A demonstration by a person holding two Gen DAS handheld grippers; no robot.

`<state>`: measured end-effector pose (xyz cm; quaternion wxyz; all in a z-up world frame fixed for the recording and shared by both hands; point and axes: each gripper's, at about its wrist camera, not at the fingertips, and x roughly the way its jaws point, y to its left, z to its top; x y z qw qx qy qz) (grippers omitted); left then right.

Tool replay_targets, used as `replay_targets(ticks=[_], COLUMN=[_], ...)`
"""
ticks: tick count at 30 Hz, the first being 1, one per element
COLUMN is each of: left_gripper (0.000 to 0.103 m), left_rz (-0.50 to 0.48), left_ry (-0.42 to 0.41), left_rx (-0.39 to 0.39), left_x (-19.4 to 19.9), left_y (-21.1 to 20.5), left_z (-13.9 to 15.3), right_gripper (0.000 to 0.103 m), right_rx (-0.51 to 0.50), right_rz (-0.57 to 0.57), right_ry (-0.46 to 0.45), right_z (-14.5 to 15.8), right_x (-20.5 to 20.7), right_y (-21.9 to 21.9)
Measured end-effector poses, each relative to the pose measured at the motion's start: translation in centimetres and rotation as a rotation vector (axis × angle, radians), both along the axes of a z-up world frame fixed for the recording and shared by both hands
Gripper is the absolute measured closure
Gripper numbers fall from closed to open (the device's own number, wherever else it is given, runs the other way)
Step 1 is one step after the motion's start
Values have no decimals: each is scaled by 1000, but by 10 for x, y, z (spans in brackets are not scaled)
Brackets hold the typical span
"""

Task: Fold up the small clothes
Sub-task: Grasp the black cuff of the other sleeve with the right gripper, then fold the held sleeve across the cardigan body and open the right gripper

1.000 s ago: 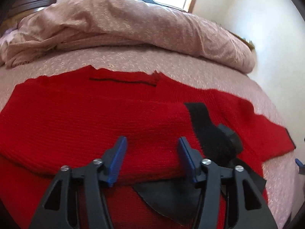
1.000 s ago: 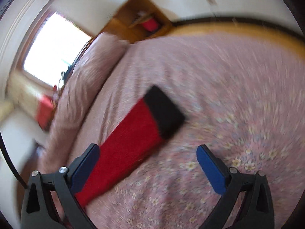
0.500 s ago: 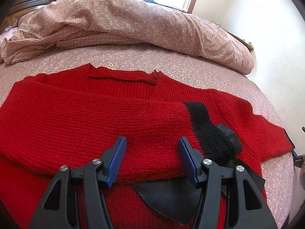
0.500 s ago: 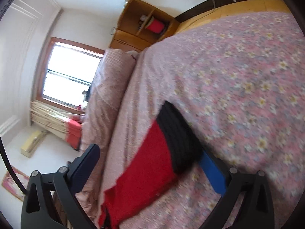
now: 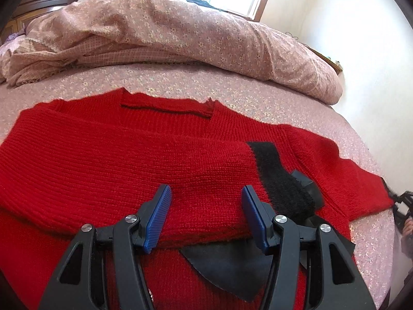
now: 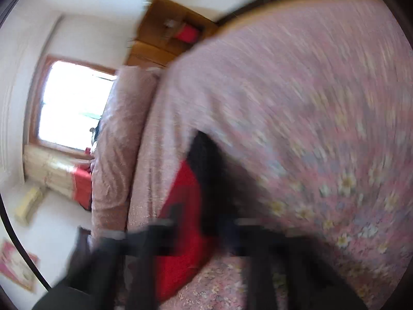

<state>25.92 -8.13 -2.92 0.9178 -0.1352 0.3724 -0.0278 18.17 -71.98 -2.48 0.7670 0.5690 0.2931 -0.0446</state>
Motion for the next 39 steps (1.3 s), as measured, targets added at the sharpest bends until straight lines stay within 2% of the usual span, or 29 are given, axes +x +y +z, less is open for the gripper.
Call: replay_targets(ticks=[2, 4, 7, 9, 11, 13, 14, 16, 18, 20, 22, 23, 26, 28, 30, 32, 35, 39], left_gripper=[52, 52, 52, 52, 52, 52, 52, 52, 52, 52, 52, 52, 52, 52, 52, 52, 52, 52], left_rz=[10, -25, -44, -50, -42, -32, -24, -6, 35, 158, 123, 113, 157, 178, 203, 200, 214, 226], left_ry=[-8, -44, -109, -144, -169, -192, -194, -173, -173, -150, -99, -85, -13, 17, 66, 90, 72, 73], left_rx=[-21, -53, -4, 72, 170, 231, 252, 289, 302, 262, 217, 221, 224, 169, 115, 76, 106, 92], left_x=[-9, -21, -36, -42, -46, -48, -48, -45, -44, -43, -35, -33, -25, -25, -23, -19, -19, -19], left_y=[3, 8, 22, 33, 50, 68, 76, 97, 115, 138, 154, 159, 180, 199, 213, 220, 219, 223], left_z=[14, 36, 79, 102, 123, 133, 135, 131, 123, 112, 104, 101, 92, 86, 80, 78, 82, 88], right_gripper=[91, 92, 92, 92, 92, 92, 92, 92, 92, 92, 92, 92, 92, 92, 92, 92, 92, 92], right_rx=[87, 65, -59, -173, -336, -478, -558, -611, -659, -701, -734, -744, -766, -780, -765, -714, -682, -712], right_rz=[-47, -40, -28, 7, 74, 146, 204, 285, 372, 444, 486, 502, 535, 562, 601, 638, 712, 761], right_ry=[-25, -24, -46, -88, -134, -160, -187, -226, -280, -338, -388, -407, -445, -453, -443, -424, -342, -311], right_z=[-8, -3, 25, 56, 95, 126, 145, 167, 189, 206, 219, 223, 222, 212, 187, 157, 112, 82], right_x=[-4, 1, 13, 23, 34, 45, 54, 66, 75, 85, 89, 89, 91, 86, 79, 70, 70, 65], right_y=[-4, -3, 8, 27, 59, 100, 137, 188, 256, 321, 378, 404, 479, 518, 557, 581, 608, 634])
